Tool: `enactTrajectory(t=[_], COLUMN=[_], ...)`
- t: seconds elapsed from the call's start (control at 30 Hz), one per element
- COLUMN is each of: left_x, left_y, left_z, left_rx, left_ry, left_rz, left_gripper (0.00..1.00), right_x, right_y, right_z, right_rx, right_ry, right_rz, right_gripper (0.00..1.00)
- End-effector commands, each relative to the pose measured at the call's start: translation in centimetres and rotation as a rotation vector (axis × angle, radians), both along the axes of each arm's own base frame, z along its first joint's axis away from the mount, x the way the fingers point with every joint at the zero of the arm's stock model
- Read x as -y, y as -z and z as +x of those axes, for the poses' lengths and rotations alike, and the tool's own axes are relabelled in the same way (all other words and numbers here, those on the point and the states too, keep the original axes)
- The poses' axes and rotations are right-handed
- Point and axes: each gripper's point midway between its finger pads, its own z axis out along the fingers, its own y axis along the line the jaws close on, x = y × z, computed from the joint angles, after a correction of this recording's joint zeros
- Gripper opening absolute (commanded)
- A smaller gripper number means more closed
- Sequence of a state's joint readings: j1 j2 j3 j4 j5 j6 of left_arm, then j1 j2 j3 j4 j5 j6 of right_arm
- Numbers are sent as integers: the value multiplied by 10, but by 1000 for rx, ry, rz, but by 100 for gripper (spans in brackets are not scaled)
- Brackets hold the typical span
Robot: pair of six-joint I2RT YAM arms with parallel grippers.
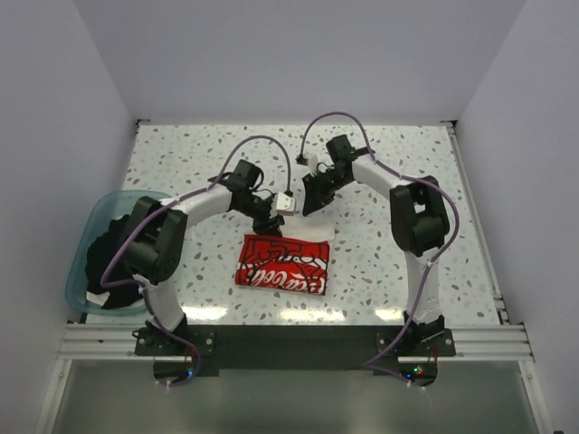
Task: Fold and stack the t-shirts
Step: Fold the tshirt
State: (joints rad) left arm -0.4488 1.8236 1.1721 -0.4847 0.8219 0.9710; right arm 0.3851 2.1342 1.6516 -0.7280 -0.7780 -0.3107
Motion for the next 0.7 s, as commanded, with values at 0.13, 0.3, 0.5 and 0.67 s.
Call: enactTrajectory(t=[0.13,0.3,0.5,0.67], left_x=[18,24,24,21], left_y=[8,15,16,17], left_z=[13,13,7,-4], left_rx=[50,22,9,14], left_ry=[67,91,131,169], left_rz=[-17,16,21,22], left_gripper=[47,46,29,27], right_x=[-25,-27,-27,-29], right_y=[2,12,16,13], right_z=[21,18,16,17], right_rx=[-108,-150,-175,-174], right_ry=[111,121,125,122], right_rz=[88,88,89,98], right_gripper=[15,15,15,15])
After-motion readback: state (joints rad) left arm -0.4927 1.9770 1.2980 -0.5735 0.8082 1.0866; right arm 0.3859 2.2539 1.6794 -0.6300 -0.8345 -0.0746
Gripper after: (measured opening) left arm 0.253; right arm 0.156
